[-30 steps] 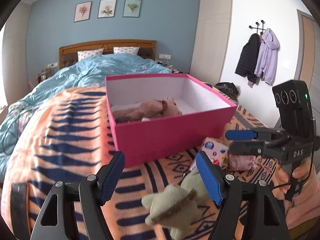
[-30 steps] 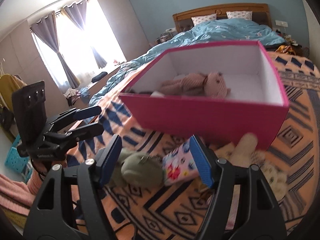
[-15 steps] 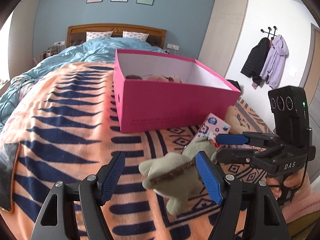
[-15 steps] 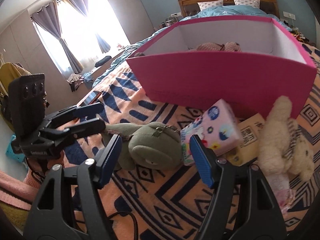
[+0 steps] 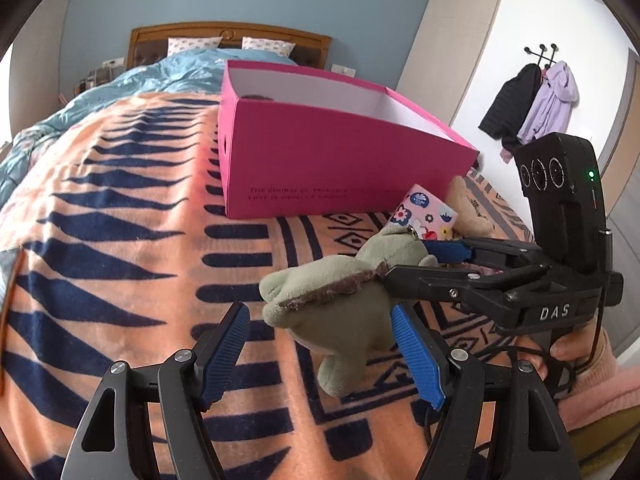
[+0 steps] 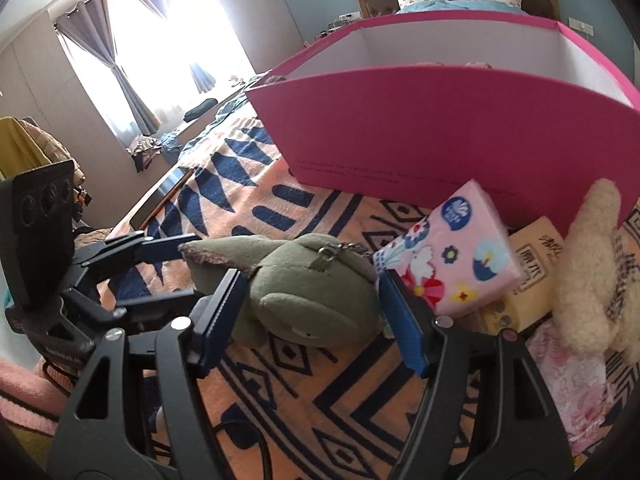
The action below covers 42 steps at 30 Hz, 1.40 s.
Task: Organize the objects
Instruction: 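Move both grippers to the green dinosaur plush and close on it, then lift the green dinosaur and carry it over the magenta box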
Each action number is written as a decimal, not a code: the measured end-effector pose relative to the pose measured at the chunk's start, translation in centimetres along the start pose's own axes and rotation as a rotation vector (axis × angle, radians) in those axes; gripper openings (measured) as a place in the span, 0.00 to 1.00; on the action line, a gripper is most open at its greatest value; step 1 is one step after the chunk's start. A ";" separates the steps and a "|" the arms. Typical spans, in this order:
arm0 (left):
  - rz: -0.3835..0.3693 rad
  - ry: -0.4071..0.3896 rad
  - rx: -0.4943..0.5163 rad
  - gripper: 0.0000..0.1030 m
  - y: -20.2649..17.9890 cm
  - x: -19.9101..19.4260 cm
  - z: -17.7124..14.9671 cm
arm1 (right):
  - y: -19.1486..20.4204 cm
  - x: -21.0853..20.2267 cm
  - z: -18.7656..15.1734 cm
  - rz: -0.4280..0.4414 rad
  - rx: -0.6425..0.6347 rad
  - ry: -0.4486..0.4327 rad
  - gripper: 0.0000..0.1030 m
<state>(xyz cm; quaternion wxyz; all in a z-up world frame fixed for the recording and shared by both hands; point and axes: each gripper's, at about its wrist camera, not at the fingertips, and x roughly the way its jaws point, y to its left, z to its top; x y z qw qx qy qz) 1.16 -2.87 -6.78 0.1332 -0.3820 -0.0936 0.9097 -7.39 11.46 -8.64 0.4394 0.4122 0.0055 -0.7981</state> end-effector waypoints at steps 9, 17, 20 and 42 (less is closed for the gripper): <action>-0.042 0.020 -0.019 0.51 -0.1 0.3 -0.2 | -0.3 -0.4 -0.2 0.004 0.007 -0.010 0.62; -0.043 -0.015 0.003 0.51 -0.8 -0.8 0.3 | 0.1 -1.4 -0.2 0.008 -0.004 -0.038 0.62; -0.041 -0.034 0.014 0.51 -1.1 -1.3 0.7 | 0.5 -2.0 -0.1 0.006 -0.019 -0.058 0.62; -0.039 -0.168 0.144 0.51 -3.4 -3.9 6.3 | 1.7 -6.2 3.9 -0.016 -0.088 -0.188 0.62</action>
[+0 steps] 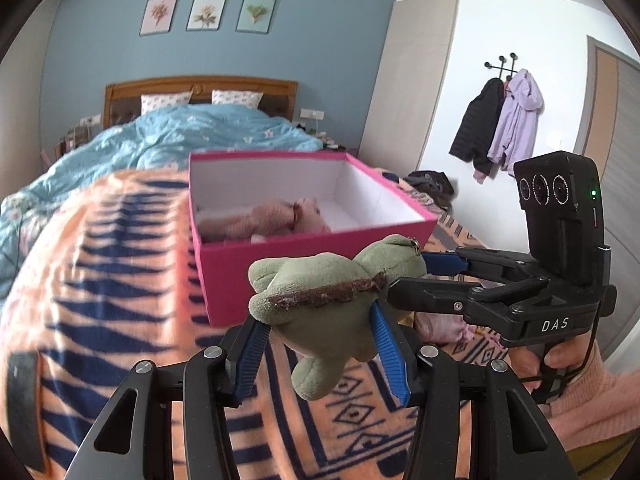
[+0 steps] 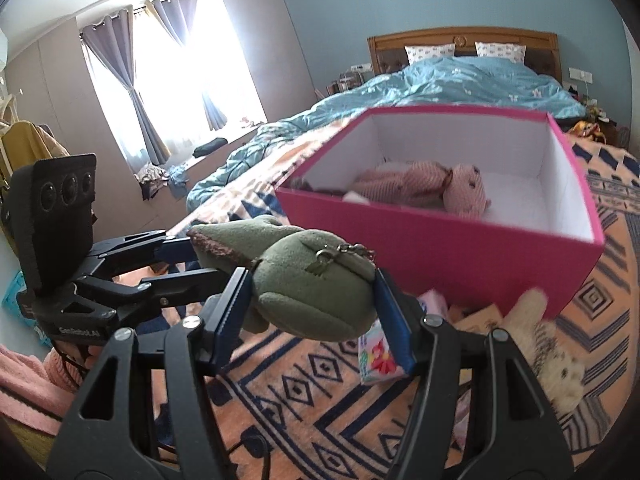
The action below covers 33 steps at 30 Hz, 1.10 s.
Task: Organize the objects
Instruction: 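Lift the green dinosaur and carry it over the magenta box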
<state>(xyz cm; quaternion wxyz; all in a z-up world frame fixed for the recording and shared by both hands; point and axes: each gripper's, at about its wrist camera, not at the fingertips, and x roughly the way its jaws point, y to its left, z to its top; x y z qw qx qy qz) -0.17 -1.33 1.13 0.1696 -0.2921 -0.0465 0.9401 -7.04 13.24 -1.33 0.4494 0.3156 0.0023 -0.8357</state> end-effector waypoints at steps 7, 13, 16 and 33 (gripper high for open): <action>0.020 -0.046 0.056 0.51 -0.2 0.1 3.0 | -0.4 -1.0 2.6 -0.017 -0.024 -0.054 0.62; 0.030 -0.078 0.071 0.51 0.5 0.6 5.7 | -1.2 -1.0 5.2 -0.023 -0.035 -0.093 0.62; 0.046 -0.090 0.079 0.51 0.7 0.9 6.7 | -1.6 -0.6 6.4 -0.025 -0.038 -0.105 0.62; 0.093 -0.071 0.060 0.51 2.3 4.5 10.1 | -4.4 2.0 10.1 -0.048 -0.009 -0.109 0.62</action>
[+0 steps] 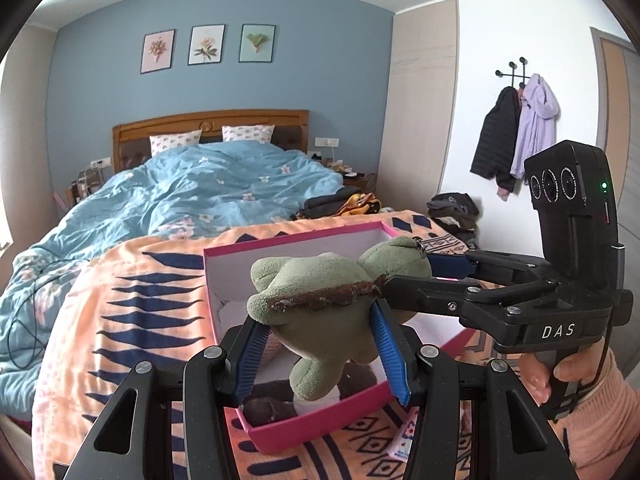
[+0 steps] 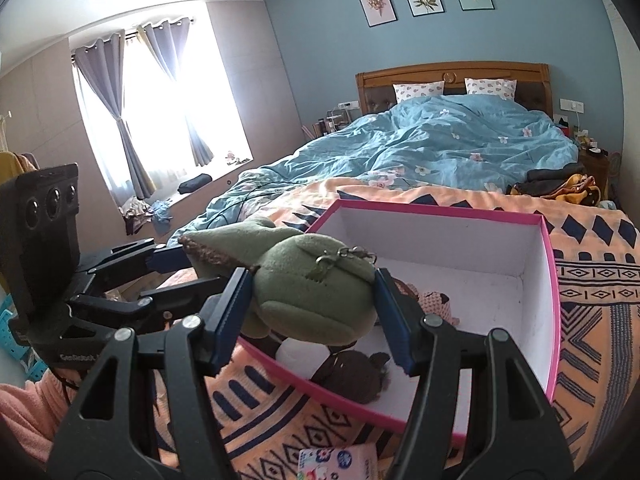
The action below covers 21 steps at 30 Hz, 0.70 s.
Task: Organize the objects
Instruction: 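Lift the green dinosaur and carry it over the magenta box, then open both grippers to drop the dinosaur into the box, withdraw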
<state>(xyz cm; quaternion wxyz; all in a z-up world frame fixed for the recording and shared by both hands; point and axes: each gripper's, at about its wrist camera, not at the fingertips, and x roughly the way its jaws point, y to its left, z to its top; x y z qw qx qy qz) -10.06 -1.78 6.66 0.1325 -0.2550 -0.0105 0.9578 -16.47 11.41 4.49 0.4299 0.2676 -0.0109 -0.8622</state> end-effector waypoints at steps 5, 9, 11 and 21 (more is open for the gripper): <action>0.018 0.025 -0.008 0.51 0.7 1.8 0.5 | -1.5 1.7 0.7 0.004 0.025 0.026 0.62; 0.036 0.048 -0.009 0.51 1.3 3.5 1.0 | -2.2 3.0 1.2 -0.005 0.033 0.052 0.62; 0.042 0.057 -0.013 0.51 1.6 4.2 1.2 | -2.6 3.7 1.5 -0.010 0.036 0.063 0.62; 0.067 0.115 -0.031 0.51 3.5 7.8 2.2 | -4.3 7.0 2.8 -0.038 0.054 0.120 0.62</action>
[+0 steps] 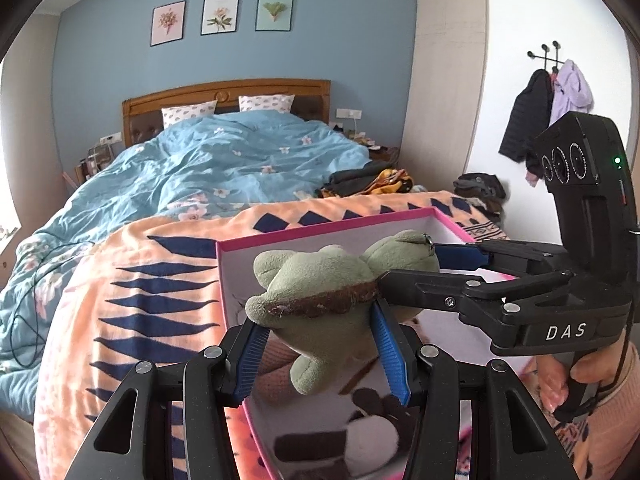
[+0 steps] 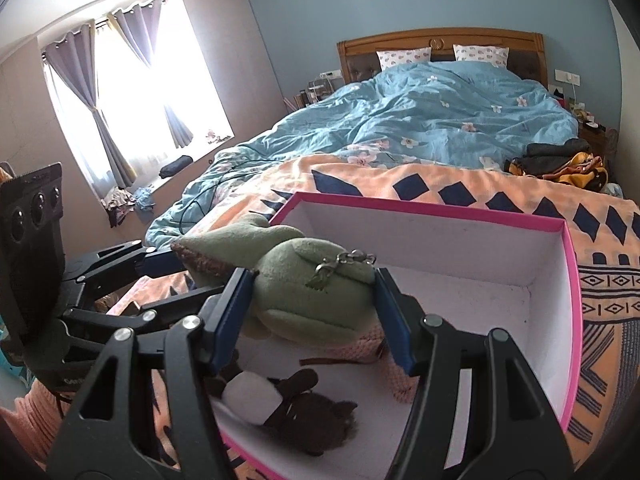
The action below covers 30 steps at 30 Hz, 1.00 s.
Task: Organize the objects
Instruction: 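Open both grippers to drop the dinosaur into the box, withdraw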
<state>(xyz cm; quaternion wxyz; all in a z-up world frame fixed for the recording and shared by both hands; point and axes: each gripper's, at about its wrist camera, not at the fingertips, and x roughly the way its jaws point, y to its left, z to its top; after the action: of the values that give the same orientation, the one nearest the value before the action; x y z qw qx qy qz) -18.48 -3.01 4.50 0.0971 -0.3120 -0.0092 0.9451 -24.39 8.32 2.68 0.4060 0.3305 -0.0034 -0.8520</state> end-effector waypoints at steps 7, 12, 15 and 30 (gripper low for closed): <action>0.039 0.058 -0.019 0.51 1.2 2.9 0.9 | -1.4 2.6 1.3 -0.018 0.047 0.053 0.62; 0.108 0.139 -0.028 0.51 1.7 5.5 0.9 | -2.7 4.7 2.0 -0.032 0.125 0.132 0.63; 0.111 0.159 -0.031 0.51 1.9 6.0 0.5 | -3.0 4.6 2.1 -0.030 0.158 0.125 0.64; 0.035 -0.040 -0.026 0.61 0.0 -1.6 -1.3 | -0.8 -0.6 -0.6 0.069 0.120 0.051 0.67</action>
<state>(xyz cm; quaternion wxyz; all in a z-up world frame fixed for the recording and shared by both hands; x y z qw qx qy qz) -16.42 -3.41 4.41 0.0762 -0.2943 -0.0181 0.9525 -24.36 9.48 2.37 0.4144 0.3754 -0.0556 -0.8272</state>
